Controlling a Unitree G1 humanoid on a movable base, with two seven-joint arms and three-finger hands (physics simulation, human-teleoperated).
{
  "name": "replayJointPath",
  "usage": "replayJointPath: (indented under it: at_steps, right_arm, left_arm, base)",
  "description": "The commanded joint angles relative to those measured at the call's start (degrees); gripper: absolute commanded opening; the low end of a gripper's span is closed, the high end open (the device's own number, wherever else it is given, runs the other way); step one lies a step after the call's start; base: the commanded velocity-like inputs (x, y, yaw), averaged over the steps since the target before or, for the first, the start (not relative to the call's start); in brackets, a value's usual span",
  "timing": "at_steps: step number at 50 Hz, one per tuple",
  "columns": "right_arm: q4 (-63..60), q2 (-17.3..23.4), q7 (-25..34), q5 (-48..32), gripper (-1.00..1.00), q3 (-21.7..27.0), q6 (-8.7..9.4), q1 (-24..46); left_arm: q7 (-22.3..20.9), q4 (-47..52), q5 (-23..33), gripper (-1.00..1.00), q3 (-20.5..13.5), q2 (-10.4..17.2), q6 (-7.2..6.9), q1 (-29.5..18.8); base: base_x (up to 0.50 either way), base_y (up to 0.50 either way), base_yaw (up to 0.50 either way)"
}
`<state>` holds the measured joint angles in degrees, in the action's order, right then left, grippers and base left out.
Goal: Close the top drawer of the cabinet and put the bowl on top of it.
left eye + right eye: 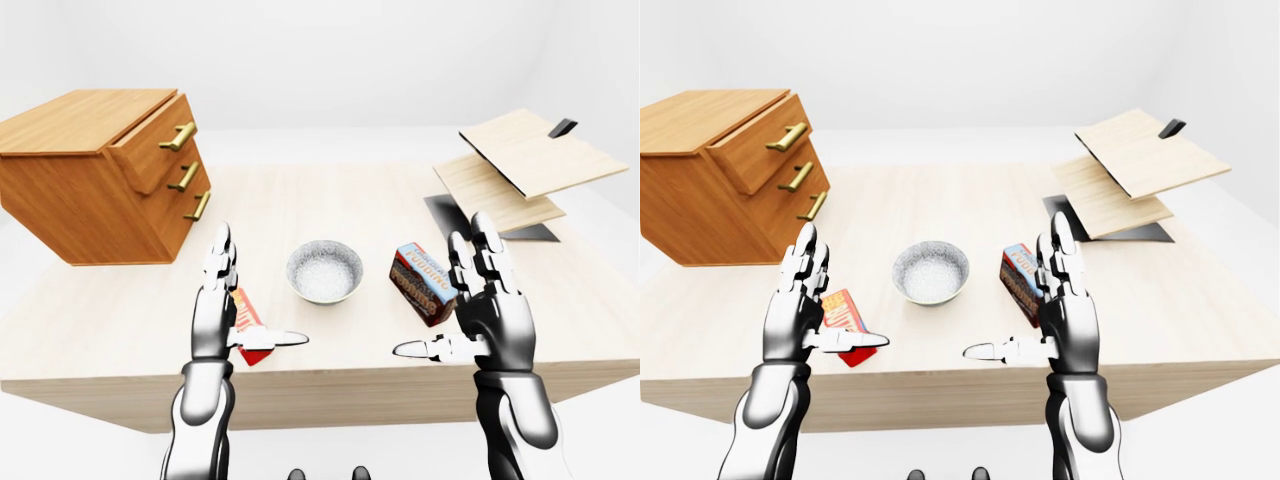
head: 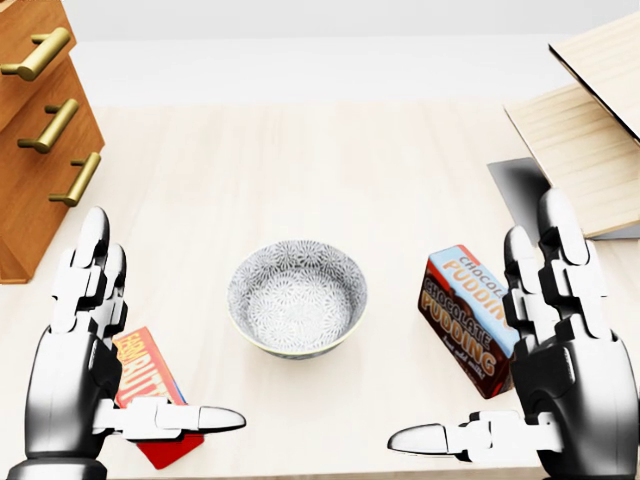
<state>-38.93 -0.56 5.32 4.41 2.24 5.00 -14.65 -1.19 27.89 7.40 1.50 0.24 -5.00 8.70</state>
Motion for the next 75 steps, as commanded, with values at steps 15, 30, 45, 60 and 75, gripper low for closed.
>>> replayJointPath:
  at_steps: [15,30,45,60,75]
  right_arm:
    - [1.36,0.06,0.37,0.35,1.00,0.16,0.00,0.24]
    - [1.40,0.09,0.37,0.45,1.00,0.24,0.00,0.38]
    - [2.13,0.17,0.78,0.95,1.00,0.68,0.00,0.87]
    - [3.64,0.02,0.15,-0.76,1.00,0.31,0.00,0.63]
    - [4.10,0.09,0.24,-0.78,1.00,-0.01,0.00,0.35]
  left_arm:
    - [0.12,-2.00,-0.19,1.00,-0.68,0.08,0.00,-1.43]
    - [0.04,-2.03,-0.36,1.00,-0.83,0.05,0.00,-1.73]
    - [0.11,-2.85,-0.40,1.00,-0.77,0.05,0.00,-1.85]
    - [0.19,-3.60,-0.16,1.00,-0.53,0.03,0.00,-2.04]
    - [0.16,-3.69,-0.09,1.00,-0.44,0.04,0.00,-1.87]
  base:
    - [0.21,0.00,0.00]
    - [0.22,0.00,0.00]
    - [0.10,0.00,0.00]
    - [0.00,0.00,0.00]
    - [0.00,0.22,0.00]
